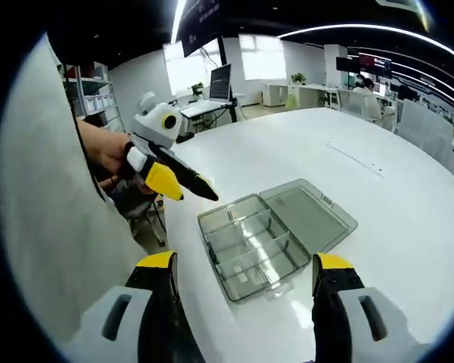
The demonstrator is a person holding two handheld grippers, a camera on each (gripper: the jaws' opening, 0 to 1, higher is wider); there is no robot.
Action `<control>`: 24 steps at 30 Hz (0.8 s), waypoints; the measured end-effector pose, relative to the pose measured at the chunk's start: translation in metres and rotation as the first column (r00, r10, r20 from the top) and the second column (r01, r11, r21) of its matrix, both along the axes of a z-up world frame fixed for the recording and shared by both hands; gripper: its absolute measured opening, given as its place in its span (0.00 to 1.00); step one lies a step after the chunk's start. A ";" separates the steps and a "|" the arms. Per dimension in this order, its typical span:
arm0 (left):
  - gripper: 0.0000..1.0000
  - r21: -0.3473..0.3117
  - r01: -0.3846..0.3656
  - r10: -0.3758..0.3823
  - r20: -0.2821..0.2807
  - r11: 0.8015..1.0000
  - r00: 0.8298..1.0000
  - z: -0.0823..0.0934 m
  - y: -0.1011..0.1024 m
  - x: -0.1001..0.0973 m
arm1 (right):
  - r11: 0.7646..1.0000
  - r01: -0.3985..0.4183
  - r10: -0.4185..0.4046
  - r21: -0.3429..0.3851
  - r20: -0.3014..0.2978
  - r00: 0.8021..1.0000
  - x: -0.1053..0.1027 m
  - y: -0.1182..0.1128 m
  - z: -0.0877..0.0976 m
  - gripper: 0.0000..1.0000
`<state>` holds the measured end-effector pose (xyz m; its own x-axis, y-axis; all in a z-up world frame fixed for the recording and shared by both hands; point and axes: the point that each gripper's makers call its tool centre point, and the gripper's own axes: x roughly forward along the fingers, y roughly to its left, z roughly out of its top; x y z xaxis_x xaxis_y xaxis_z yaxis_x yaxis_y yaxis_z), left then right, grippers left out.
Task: Insert the divider into the dual guide fixture by aligning both edges with the guide slots and pushing it downward to the bottom, including one-sided entry, uneven engagement, binding, and posture correction.
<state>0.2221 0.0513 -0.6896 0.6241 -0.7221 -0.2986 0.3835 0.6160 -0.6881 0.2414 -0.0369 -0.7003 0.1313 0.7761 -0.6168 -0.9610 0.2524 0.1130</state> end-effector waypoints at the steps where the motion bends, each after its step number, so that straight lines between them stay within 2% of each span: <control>1: 0.49 0.006 -0.003 0.003 -0.002 1.000 1.000 -0.001 0.000 0.000 | 1.000 0.000 0.000 -0.005 -0.003 1.000 0.000 -0.002 -0.001 0.70; 7: 0.57 0.041 -0.010 0.009 0.020 0.999 1.000 -0.005 0.002 0.002 | 1.000 0.019 -0.019 -0.015 -0.013 1.000 0.003 -0.012 -0.005 0.70; 12: 0.58 0.054 0.004 -0.006 0.036 0.999 0.999 0.000 -0.001 0.004 | 0.999 0.037 -0.038 -0.023 -0.016 0.999 0.006 -0.023 -0.008 0.70; 24: 0.62 0.107 0.039 -0.047 0.072 0.993 0.996 -0.002 -0.009 0.007 | 0.994 0.096 -0.097 -0.043 -0.015 0.995 0.014 -0.053 -0.015 0.70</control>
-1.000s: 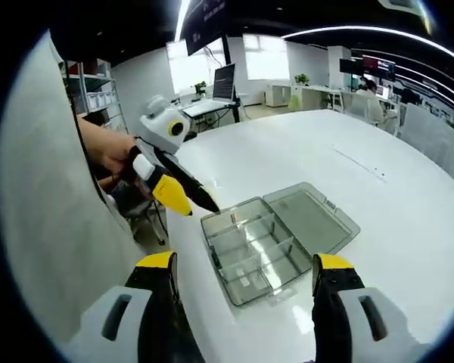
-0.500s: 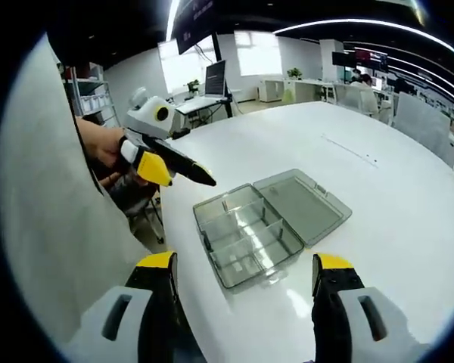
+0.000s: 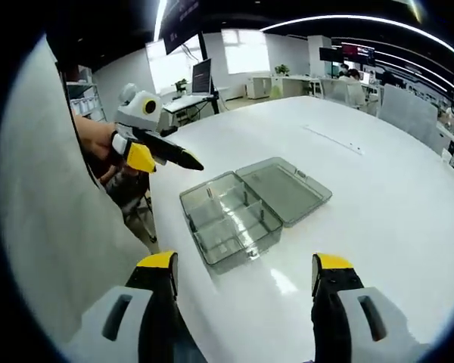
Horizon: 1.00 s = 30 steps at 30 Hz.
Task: Insert the divider into the dual guide fixture by aligning both edges with the guide slots and pushing it downward to the bottom, including one-sided entry, uneven engagement, binding, and posture correction.
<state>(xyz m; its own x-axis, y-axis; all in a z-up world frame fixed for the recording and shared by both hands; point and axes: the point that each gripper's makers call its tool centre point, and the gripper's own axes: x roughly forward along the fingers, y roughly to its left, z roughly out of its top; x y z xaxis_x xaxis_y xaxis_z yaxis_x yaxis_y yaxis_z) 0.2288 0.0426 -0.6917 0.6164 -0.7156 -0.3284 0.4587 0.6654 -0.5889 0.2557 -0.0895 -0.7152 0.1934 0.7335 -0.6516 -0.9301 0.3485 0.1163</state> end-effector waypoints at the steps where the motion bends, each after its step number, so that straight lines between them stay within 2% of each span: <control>1: 0.63 0.005 0.004 -0.004 0.002 1.000 1.000 0.000 -0.001 0.000 | 1.000 0.003 -0.003 -0.001 -0.001 1.000 0.000 -0.002 -0.001 0.70; 8: 0.66 0.036 0.021 -0.022 0.012 0.999 1.000 0.000 -0.002 -0.003 | 1.000 0.022 -0.022 -0.018 0.002 1.000 0.006 -0.015 -0.006 0.69; 17: 0.69 0.072 0.009 -0.010 0.007 0.997 1.000 -0.003 0.006 -0.007 | 0.998 0.059 -0.059 -0.035 -0.004 0.998 0.014 -0.034 -0.016 0.69; 26: 0.70 0.084 -0.010 0.010 0.004 0.996 1.000 -0.003 0.013 -0.009 | 0.996 0.060 -0.061 -0.072 -0.016 0.998 0.017 -0.049 -0.033 0.67; 30: 0.70 0.086 -0.011 0.010 0.005 0.996 1.000 -0.004 0.013 -0.009 | 0.993 0.078 -0.080 -0.088 -0.024 0.997 0.020 -0.063 -0.040 0.66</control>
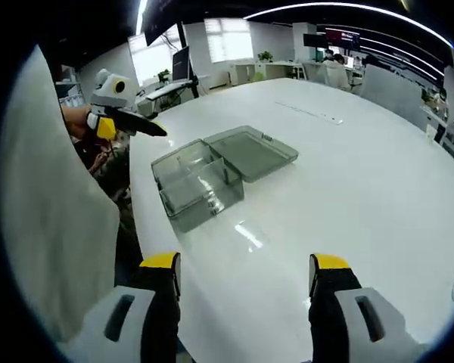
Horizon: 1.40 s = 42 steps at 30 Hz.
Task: Insert the divider into the dual guide fixture by aligning both edges with the guide slots and pushing it downward to the bottom, including one-sided entry, uneven engagement, binding, and posture correction.
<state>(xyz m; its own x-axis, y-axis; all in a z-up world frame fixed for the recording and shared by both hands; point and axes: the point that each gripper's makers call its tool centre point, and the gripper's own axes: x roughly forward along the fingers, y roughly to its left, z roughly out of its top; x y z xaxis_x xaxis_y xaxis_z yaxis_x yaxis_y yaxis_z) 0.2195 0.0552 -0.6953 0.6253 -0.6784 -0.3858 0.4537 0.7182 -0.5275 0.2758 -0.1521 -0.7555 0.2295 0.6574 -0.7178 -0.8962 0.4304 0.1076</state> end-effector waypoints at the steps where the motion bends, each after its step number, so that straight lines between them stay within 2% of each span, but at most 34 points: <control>1: 0.70 -0.001 -0.002 0.002 0.000 1.000 1.000 0.000 0.000 0.000 | 1.000 0.007 -0.007 -0.004 -0.003 1.000 0.001 -0.005 -0.002 0.66; 12: 0.70 0.009 0.006 -0.006 -0.009 1.000 1.000 -0.002 -0.006 0.001 | 0.998 0.047 -0.047 -0.042 -0.004 0.999 0.010 -0.040 -0.012 0.64; 19: 0.70 0.020 0.013 -0.012 -0.012 1.000 1.000 -0.004 -0.009 0.000 | 0.997 0.051 -0.052 -0.058 -0.007 0.999 0.012 -0.051 -0.017 0.62; 24: 0.70 0.033 0.022 -0.022 -0.012 0.999 1.000 -0.005 -0.010 0.000 | 0.996 0.036 -0.036 -0.076 -0.003 0.999 0.012 -0.056 -0.022 0.61; 36: 0.70 0.063 0.029 -0.028 -0.027 0.998 0.999 -0.007 -0.011 -0.004 | 0.984 -0.044 0.046 -0.171 0.006 0.999 0.016 -0.072 -0.039 0.59; 42: 0.70 0.077 0.033 -0.031 -0.028 0.997 0.999 -0.005 -0.010 -0.006 | 0.979 -0.069 0.070 -0.191 0.000 0.998 0.019 -0.073 -0.045 0.57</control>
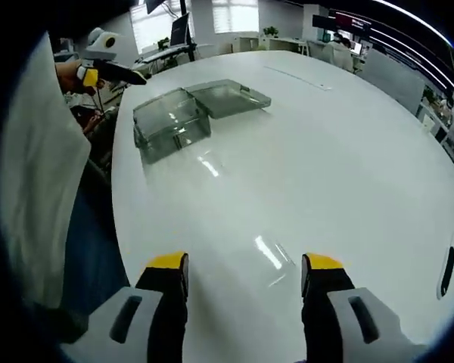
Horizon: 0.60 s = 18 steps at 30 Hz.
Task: Insert the divider into the dual guide fixture by aligning both edges with the guide slots and pushing it downward to the bottom, including one-sided entry, uneven engagement, binding, and posture correction.
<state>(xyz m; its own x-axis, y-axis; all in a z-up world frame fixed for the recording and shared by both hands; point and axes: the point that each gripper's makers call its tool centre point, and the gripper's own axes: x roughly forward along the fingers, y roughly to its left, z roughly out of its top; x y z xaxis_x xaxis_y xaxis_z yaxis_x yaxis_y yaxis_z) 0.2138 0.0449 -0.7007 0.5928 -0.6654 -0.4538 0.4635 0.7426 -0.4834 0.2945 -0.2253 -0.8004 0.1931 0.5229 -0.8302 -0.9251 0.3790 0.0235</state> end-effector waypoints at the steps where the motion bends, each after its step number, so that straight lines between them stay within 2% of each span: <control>1: 0.70 0.002 0.000 0.000 0.000 1.000 1.000 0.001 0.000 0.000 | 1.000 -0.006 0.006 -0.004 -0.001 1.000 0.000 0.000 -0.001 0.57; 7: 0.70 0.003 -0.015 0.015 0.002 1.000 1.000 0.002 0.003 0.001 | 0.997 -0.060 0.060 -0.041 -0.005 0.998 0.001 -0.001 -0.008 0.57; 17: 0.70 0.010 -0.016 0.016 -0.007 1.000 1.000 -0.003 0.002 -0.005 | 0.992 -0.106 0.106 -0.067 -0.008 0.994 0.001 -0.003 -0.012 0.54; 18: 0.70 0.003 -0.036 0.036 -0.002 0.999 0.999 -0.002 0.003 -0.003 | 0.991 -0.113 0.112 -0.071 -0.007 0.994 0.001 -0.003 -0.012 0.53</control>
